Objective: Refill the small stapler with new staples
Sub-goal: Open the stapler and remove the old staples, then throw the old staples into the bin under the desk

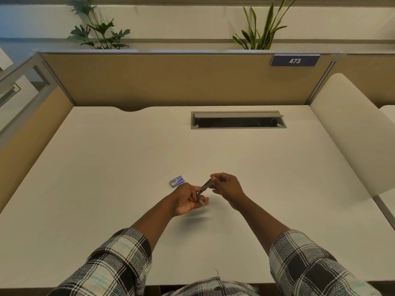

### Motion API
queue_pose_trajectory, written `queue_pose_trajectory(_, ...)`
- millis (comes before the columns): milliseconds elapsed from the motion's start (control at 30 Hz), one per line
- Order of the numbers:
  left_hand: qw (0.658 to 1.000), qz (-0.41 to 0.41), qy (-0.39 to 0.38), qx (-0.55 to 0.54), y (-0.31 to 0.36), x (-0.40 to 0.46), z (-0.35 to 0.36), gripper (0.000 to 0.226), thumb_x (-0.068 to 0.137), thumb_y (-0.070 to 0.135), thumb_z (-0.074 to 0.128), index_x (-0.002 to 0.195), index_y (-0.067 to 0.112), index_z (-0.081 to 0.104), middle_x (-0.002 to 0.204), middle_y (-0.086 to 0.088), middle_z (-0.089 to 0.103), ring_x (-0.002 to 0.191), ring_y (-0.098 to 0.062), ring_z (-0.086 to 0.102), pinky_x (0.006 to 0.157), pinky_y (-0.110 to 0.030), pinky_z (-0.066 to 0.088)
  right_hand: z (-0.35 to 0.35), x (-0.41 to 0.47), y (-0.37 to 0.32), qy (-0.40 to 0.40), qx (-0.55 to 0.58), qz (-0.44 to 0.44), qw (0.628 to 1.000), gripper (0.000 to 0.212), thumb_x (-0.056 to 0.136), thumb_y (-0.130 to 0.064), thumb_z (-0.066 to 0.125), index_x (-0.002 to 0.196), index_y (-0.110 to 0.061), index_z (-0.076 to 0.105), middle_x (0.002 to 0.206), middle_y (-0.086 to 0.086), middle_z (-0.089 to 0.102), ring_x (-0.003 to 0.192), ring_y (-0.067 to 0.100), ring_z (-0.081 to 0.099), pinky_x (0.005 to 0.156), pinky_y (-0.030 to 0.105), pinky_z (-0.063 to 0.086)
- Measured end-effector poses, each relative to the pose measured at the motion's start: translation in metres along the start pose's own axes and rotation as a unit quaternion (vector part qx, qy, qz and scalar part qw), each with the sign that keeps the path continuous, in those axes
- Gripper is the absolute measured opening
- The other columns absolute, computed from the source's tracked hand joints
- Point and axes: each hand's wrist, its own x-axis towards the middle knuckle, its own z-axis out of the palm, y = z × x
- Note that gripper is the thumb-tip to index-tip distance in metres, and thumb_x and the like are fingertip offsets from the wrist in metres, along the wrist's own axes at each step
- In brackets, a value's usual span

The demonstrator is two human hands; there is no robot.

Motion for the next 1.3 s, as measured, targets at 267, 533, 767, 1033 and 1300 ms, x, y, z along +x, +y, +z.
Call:
queue_pose_trajectory(267,0.992,0.090,0.069,0.052,-0.003,0.010,0.003,0.033,0.084,-0.024,0.038,0.104,-0.007,0.059,0.103,-0.023,0.062,0.097,-0.031,0.062,0.090,-0.034,0.055,0.000,0.004,0.002,-0.005,-0.010,0.037,0.999,0.017,0.092,-0.007,0.059,0.104,0.001,0.067,0.089,0.014,0.068,0.072,0.019,0.066,0.073,0.030,0.056)
queue_pose_trajectory(533,0.964,0.171,0.147,0.142,0.002,0.022,0.000,0.022,0.083,-0.012,0.060,0.091,0.008,0.062,0.098,-0.018,0.067,0.079,-0.022,0.069,0.064,-0.030,0.062,-0.001,0.008,-0.002,-0.090,-0.016,0.155,0.984,0.039,0.081,-0.016,0.073,0.113,-0.018,0.051,0.105,0.011,0.072,0.082,0.023,0.073,0.070,0.036,0.060)
queue_pose_trajectory(767,0.877,0.243,0.195,0.367,0.013,0.038,-0.007,0.037,0.073,0.000,0.075,0.105,0.014,0.060,0.093,-0.001,0.065,0.081,-0.017,0.065,0.064,-0.031,0.058,-0.002,0.029,0.002,-0.028,-0.157,0.028,0.987,0.049,0.069,-0.001,0.080,0.110,-0.013,0.057,0.097,0.006,0.062,0.079,0.023,0.067,0.076,0.038,0.061)
queue_pose_trajectory(1033,0.773,0.214,0.223,0.554,0.009,0.062,-0.020,0.021,0.080,0.008,0.062,0.101,0.012,0.060,0.095,-0.004,0.060,0.093,-0.021,0.058,0.090,-0.032,0.046,-0.001,0.060,0.011,0.034,-0.329,-0.033,0.943,0.040,0.070,-0.011,0.075,0.107,-0.014,0.062,0.108,0.010,0.062,0.089,0.021,0.056,0.070,0.025,0.042)
queue_pose_trajectory(1300,0.737,0.217,0.229,0.598,0.000,0.080,-0.011,0.020,0.084,0.022,0.067,0.098,0.008,0.064,0.107,-0.011,0.060,0.099,-0.026,0.060,0.079,-0.034,0.046,-0.004,0.070,0.027,0.023,-0.403,-0.001,0.915,0.057,0.071,-0.027,0.076,0.122,-0.021,0.052,0.117,0.005,0.047,0.103,0.025,0.057,0.077,0.030,0.045)
